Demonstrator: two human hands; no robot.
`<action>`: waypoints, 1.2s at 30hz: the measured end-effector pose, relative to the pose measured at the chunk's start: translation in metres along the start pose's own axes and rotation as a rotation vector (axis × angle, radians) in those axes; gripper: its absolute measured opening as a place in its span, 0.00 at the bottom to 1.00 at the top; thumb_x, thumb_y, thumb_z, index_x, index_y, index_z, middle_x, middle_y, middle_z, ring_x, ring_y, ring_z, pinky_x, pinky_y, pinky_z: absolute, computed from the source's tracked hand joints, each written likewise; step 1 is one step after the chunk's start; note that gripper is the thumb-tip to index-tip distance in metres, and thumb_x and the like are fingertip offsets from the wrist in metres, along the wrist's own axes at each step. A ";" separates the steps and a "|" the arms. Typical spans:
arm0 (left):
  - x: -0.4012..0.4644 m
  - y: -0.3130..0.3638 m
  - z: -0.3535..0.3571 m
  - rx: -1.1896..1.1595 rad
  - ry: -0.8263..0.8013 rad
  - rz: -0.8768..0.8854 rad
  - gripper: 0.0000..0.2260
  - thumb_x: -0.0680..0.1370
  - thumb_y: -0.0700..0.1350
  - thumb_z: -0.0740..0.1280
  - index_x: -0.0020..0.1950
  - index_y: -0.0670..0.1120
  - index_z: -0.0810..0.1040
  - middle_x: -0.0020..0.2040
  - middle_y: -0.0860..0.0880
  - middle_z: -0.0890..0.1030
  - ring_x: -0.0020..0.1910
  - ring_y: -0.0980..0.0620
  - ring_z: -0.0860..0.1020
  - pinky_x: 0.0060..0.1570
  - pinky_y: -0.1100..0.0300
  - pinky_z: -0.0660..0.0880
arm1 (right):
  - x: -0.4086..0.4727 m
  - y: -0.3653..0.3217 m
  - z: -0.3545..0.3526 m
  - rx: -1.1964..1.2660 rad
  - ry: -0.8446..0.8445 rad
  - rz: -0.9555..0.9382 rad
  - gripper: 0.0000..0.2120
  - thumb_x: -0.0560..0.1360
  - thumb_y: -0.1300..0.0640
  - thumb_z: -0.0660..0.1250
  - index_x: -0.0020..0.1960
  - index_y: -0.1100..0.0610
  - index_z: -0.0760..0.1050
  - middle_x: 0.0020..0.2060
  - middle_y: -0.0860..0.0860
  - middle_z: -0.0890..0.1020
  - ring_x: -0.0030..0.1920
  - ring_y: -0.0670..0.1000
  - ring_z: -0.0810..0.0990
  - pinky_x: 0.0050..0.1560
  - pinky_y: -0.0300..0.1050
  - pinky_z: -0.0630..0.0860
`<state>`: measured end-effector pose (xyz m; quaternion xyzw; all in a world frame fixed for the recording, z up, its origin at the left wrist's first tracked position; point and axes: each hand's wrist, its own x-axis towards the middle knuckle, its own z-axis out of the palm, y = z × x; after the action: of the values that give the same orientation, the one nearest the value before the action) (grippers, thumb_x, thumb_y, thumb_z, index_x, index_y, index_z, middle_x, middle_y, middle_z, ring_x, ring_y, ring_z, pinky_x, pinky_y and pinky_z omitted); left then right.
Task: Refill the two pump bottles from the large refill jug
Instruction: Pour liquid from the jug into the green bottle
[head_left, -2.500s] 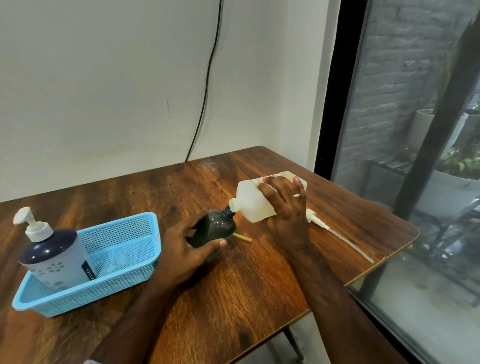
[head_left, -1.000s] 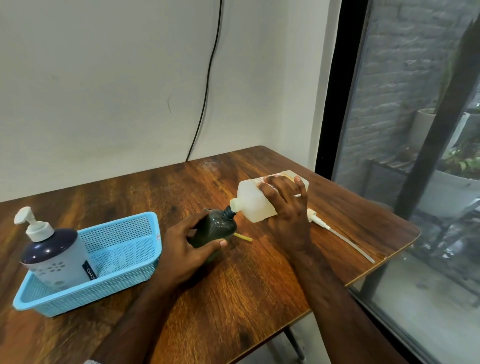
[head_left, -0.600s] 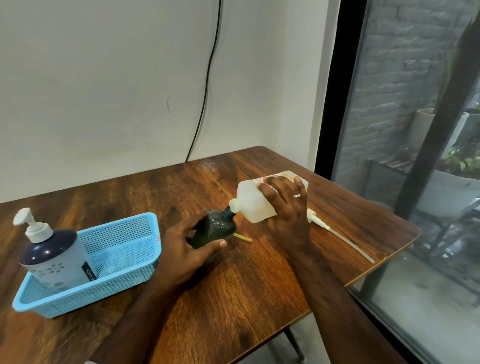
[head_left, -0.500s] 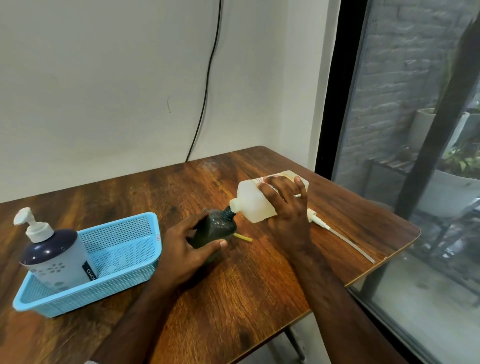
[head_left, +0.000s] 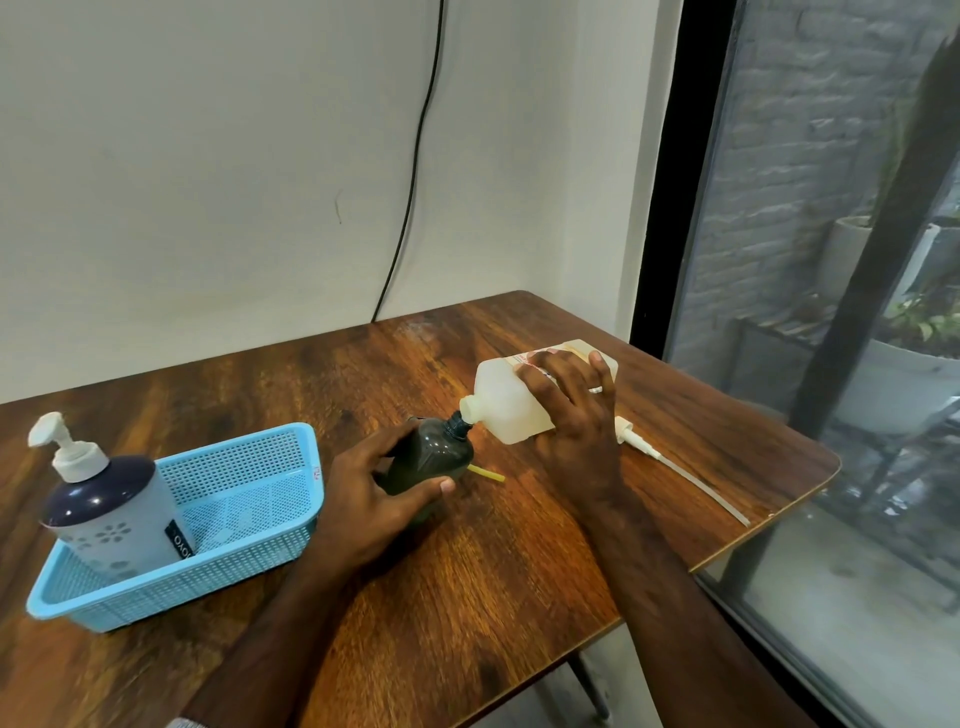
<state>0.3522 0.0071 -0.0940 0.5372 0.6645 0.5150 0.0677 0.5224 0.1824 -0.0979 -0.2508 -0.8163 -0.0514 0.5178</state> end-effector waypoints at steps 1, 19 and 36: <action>0.000 0.001 0.000 -0.004 0.000 0.000 0.29 0.66 0.53 0.78 0.66 0.57 0.74 0.56 0.65 0.77 0.57 0.66 0.76 0.50 0.68 0.73 | 0.000 0.000 0.000 0.003 -0.001 0.001 0.38 0.65 0.55 0.83 0.69 0.49 0.68 0.66 0.56 0.76 0.69 0.55 0.69 0.80 0.49 0.42; 0.000 0.001 -0.001 0.003 -0.010 0.012 0.29 0.68 0.50 0.79 0.67 0.54 0.75 0.56 0.67 0.76 0.56 0.73 0.73 0.49 0.71 0.72 | 0.000 -0.001 0.000 -0.003 -0.002 0.006 0.39 0.64 0.55 0.83 0.69 0.49 0.67 0.66 0.55 0.77 0.69 0.56 0.70 0.80 0.50 0.42; -0.001 0.002 -0.002 0.001 -0.008 0.023 0.30 0.66 0.56 0.79 0.65 0.58 0.73 0.56 0.69 0.75 0.56 0.73 0.74 0.49 0.70 0.73 | 0.001 0.000 0.000 -0.008 0.002 -0.004 0.39 0.63 0.56 0.83 0.69 0.50 0.68 0.66 0.56 0.77 0.68 0.57 0.70 0.80 0.50 0.42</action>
<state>0.3526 0.0053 -0.0918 0.5468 0.6584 0.5132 0.0641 0.5219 0.1826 -0.0974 -0.2513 -0.8161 -0.0561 0.5174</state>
